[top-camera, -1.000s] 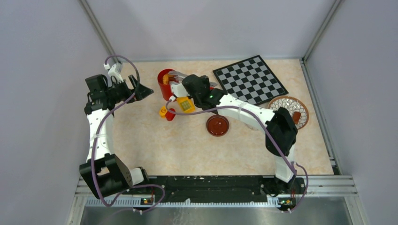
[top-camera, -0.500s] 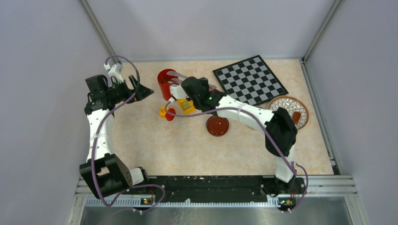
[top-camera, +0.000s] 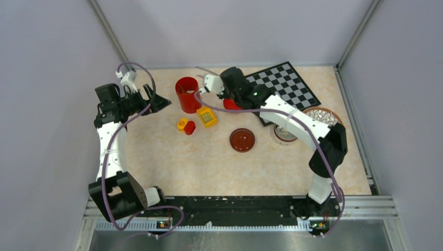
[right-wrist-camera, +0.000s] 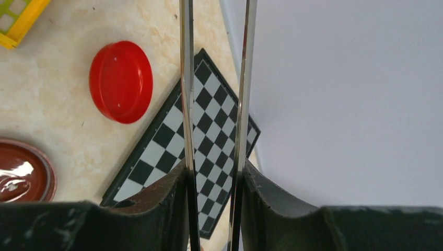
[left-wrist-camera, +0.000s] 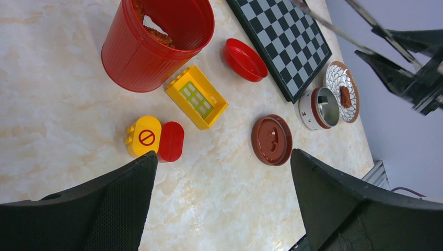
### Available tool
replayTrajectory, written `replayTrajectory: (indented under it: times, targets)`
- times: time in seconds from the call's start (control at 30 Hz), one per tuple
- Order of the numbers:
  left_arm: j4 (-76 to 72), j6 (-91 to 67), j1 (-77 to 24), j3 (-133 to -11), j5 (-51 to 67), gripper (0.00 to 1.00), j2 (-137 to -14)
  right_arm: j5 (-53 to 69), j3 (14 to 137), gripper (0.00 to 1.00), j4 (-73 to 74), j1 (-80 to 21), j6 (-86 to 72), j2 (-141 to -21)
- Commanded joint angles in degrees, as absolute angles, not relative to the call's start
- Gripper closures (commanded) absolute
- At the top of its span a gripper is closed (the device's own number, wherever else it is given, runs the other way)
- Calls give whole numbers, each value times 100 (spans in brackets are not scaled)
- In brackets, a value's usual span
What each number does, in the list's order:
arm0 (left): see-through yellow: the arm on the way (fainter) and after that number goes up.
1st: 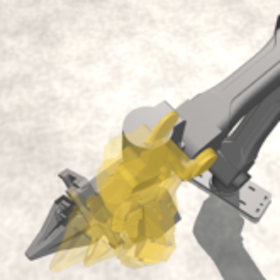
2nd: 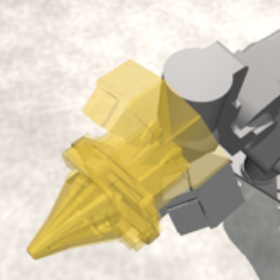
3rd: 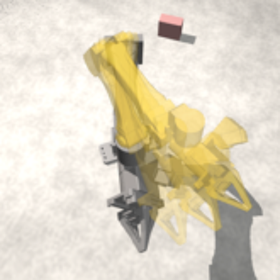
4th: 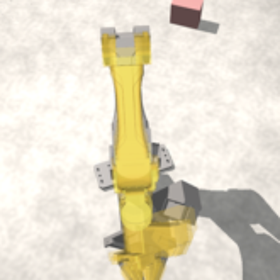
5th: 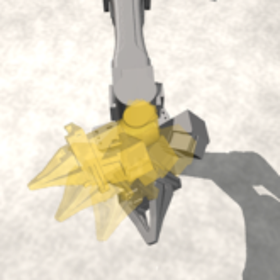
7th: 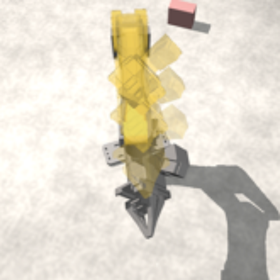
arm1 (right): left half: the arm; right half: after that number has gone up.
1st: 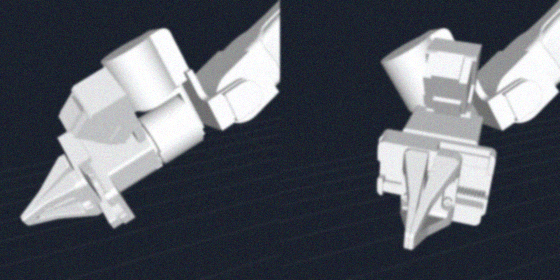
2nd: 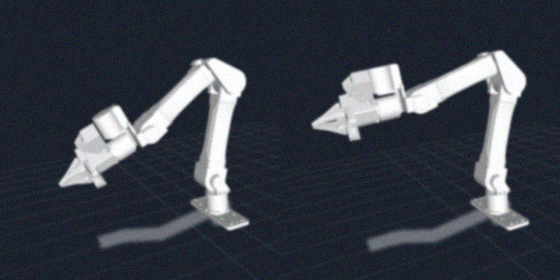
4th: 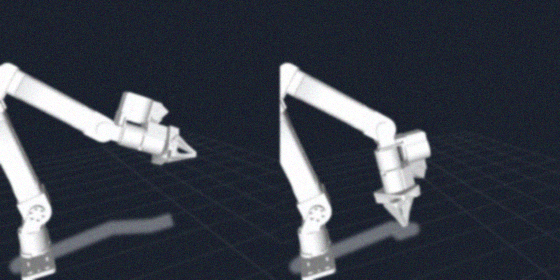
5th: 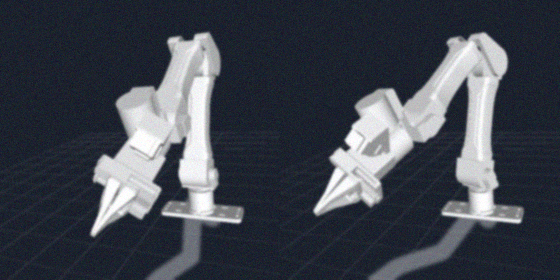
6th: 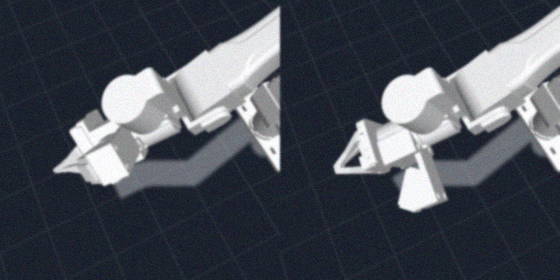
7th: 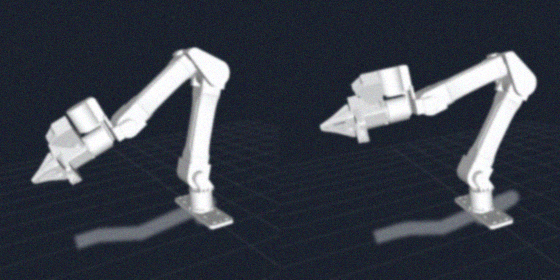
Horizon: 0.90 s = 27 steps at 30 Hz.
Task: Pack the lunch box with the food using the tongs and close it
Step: Place the fake food in the packing box, then pick up the fake food from the plate.
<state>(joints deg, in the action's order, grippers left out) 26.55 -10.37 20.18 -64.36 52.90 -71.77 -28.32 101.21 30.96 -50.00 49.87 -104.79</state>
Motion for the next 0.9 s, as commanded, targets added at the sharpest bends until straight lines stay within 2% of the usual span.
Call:
replayTrajectory:
  times: [0.0, 0.2, 0.47, 0.67, 0.87]
  targets:
    - [2443, -1020, 2063, -6416, 5403, 1, -7136, -1920, 10421, 67, 3823, -4449, 3905, -9811]
    - [2578, -895, 2060, -6548, 5329, 1, -7167, -956, 9637, 67, 4400, -3580, 3231, -9001]
    - [2516, -956, 2061, -6487, 5467, 1, -7238, 466, 8352, 67, 5118, -1743, 2675, -7654]
    - [2351, -1026, 2057, -6363, 5527, 1, -7230, 929, 7129, 67, 5614, -387, 2927, -6598]
    - [2316, -1063, 2057, -6364, 5627, 1, -7283, 1518, 6512, 67, 6278, 1422, 3728, -6083]
